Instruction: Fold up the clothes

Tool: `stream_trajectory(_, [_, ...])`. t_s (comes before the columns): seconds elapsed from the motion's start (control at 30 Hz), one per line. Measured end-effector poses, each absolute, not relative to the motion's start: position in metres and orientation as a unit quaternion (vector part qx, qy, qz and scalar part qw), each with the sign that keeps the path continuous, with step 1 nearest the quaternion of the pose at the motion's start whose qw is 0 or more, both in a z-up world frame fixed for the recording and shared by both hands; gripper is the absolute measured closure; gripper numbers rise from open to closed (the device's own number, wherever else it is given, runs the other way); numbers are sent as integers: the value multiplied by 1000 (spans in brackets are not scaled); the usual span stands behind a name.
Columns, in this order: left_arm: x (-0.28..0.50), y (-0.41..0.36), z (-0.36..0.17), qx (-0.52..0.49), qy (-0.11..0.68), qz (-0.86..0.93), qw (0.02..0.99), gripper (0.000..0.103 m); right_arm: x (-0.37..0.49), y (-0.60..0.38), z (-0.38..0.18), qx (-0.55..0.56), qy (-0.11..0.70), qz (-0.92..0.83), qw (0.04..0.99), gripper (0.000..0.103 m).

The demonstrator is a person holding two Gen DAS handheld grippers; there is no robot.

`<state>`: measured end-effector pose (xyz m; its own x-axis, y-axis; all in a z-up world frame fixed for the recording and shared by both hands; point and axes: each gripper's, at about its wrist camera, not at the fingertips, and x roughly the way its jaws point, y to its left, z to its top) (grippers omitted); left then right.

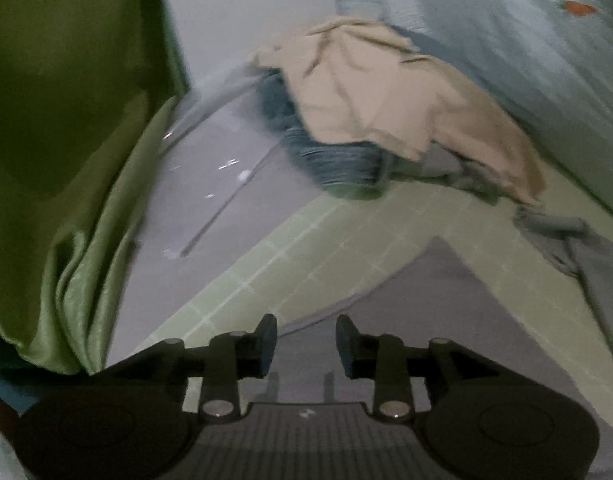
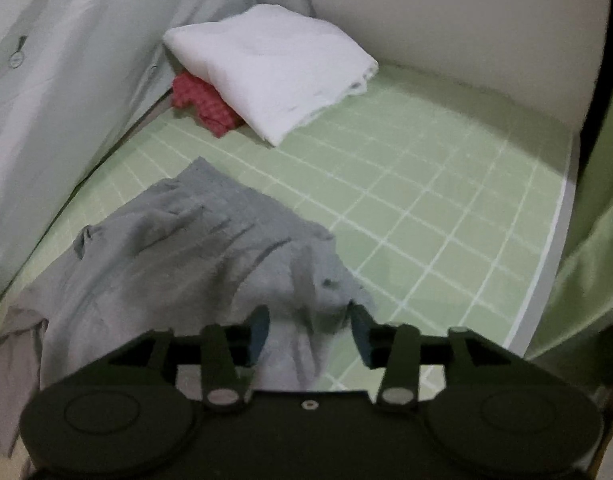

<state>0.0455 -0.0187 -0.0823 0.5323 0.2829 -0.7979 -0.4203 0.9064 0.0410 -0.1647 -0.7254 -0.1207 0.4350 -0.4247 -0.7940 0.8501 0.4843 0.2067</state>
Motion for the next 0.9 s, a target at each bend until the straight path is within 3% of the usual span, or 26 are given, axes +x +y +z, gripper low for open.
stream_trajectory(0.17, [50,-50,-82,-77,440,177,877,37,-161,-732,-107,296,337,-396,801,41])
stream_trajectory(0.27, [53,-70,-83,-78,443,164,878,35,-152,-733,-102,269,338,-393,812,33])
stream_trajectory(0.33, [55,-83,-84,-79,444,156,879,35,-144,-726,-102,250,340,-391,818,17])
stream_trajectory(0.4, [60,-91,-88,-72,451,148,877,35,-135,-717,-104,234,346,-386,822,13])
stream_trajectory(0.5, [71,-95,-98,-52,467,139,872,27,-118,-692,-107,200,364,-374,829,10])
stream_trajectory(0.9, [154,-63,-141,19,509,48,859,27,-90,-588,-98,166,390,-367,828,10])
